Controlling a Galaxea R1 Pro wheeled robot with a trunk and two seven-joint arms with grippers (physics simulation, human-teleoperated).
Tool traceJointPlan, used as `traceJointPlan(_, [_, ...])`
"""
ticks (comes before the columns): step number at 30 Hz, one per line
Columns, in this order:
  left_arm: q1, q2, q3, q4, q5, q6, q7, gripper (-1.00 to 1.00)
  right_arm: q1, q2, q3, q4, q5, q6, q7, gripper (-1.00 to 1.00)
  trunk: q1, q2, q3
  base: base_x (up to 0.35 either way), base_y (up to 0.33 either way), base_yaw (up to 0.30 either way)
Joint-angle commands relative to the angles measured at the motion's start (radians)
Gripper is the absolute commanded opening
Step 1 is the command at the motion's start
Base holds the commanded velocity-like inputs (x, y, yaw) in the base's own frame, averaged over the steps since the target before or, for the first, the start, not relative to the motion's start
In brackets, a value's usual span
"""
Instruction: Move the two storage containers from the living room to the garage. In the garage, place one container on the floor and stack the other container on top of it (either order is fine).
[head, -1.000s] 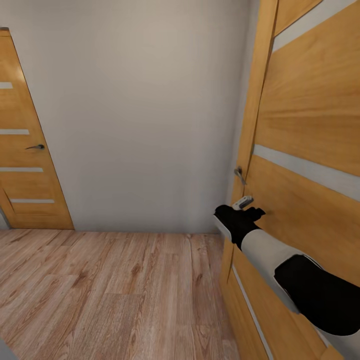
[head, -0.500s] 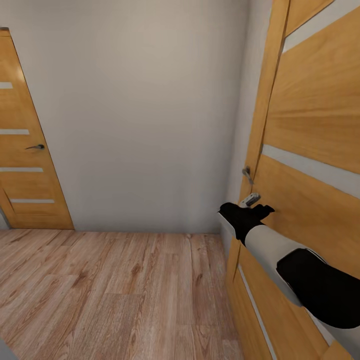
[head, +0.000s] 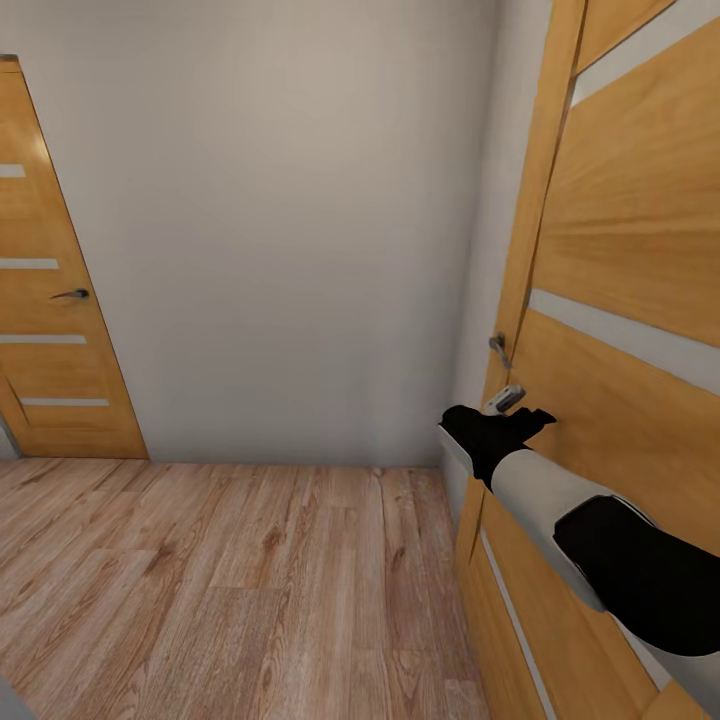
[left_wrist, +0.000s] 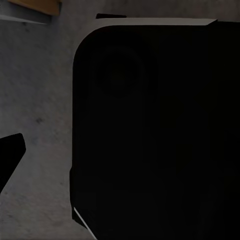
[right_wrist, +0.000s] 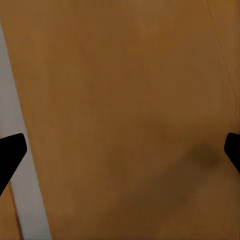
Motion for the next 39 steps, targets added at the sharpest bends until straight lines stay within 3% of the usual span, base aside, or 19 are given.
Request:
traceJointPlan(1, [0.000, 0.000, 0.003, 0.000, 0.004, -0.002, -0.001, 1.00, -0.002, -0.011, 0.014, 0.000, 0.016, 0.022, -0.010, 1.00, 0.000, -0.001, -0.001, 0.000, 0.000, 0.000])
traceJointPlan(17, [0.000, 0.000, 0.003, 0.000, 0.003, -0.003, -0.001, 1.00, -0.010, -0.001, 0.014, 0.002, 0.015, 0.022, -0.039, 1.00, 0.000, -0.001, -0.001, 0.000, 0.000, 0.000])
traceJointPlan(19, [0.000, 0.000, 0.003, 0.000, 0.003, -0.003, -0.001, 1.00, -0.010, 0.014, 0.014, 0.002, 0.015, 0.022, -0.039, 1.00, 0.000, -0.001, -0.001, 0.000, 0.000, 0.000])
traceJointPlan(22, [0.000, 0.000, 0.003, 0.000, 0.003, -0.003, -0.001, 1.00, -0.010, 0.071, 0.014, 0.002, 0.014, 0.024, -0.039, 1.00, 0.000, -0.001, -0.001, 0.000, 0.000, 0.000])
traceJointPlan(25, [0.000, -0.001, 0.003, 0.000, 0.003, -0.002, -0.001, 1.00, -0.010, 0.111, 0.014, 0.002, 0.013, 0.025, -0.039, 1.00, 0.000, -0.001, -0.001, 0.000, 0.000, 0.000])
traceJointPlan(34, [0.000, -0.001, 0.002, 0.000, 0.003, -0.002, -0.001, 1.00, -0.010, 0.111, 0.006, 0.002, -0.002, 0.016, -0.021, 1.00, 0.000, -0.001, -0.001, 0.000, 0.000, 0.000])
traceJointPlan(39, [0.000, -0.001, 0.003, 0.000, 0.003, -0.002, 0.000, 1.00, -0.002, 0.111, 0.000, -0.009, -0.055, -0.056, 0.053, 1.00, 0.000, -0.001, -0.001, 0.000, 0.000, 0.000])
